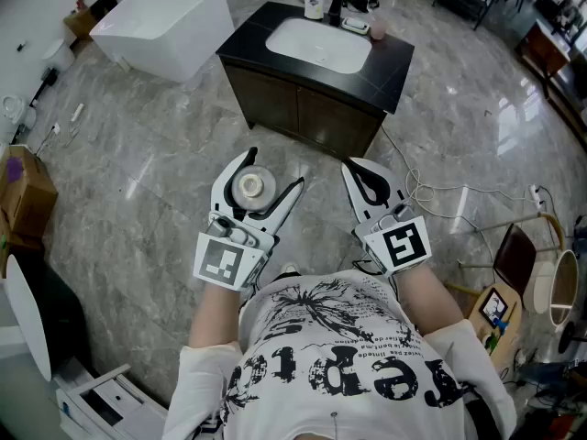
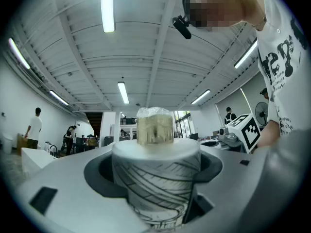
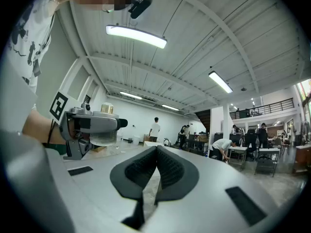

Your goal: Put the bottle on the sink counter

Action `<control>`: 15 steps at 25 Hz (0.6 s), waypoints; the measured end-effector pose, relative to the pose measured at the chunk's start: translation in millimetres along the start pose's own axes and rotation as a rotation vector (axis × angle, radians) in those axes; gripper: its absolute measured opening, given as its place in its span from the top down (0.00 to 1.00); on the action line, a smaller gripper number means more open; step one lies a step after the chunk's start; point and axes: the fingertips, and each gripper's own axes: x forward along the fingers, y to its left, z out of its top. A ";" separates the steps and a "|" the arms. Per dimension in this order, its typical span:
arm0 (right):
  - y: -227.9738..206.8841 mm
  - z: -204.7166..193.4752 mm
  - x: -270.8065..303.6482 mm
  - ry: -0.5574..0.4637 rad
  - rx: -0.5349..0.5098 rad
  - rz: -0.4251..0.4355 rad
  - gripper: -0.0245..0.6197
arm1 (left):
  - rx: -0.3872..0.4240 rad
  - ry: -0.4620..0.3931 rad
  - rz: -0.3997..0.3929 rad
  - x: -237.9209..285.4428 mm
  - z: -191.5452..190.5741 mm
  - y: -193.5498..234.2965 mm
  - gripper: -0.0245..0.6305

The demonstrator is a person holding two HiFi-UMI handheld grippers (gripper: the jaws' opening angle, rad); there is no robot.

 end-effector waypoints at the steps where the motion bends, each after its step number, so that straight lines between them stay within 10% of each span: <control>1: 1.7 0.2 3.0 0.000 0.000 -0.001 0.94 | -0.001 -0.006 -0.003 -1.2 0.9 2.8 0.43; 15: 23.1 9.8 69.2 -0.035 0.066 -0.067 0.94 | -0.005 -0.023 -0.048 -14.3 -4.2 72.8 0.43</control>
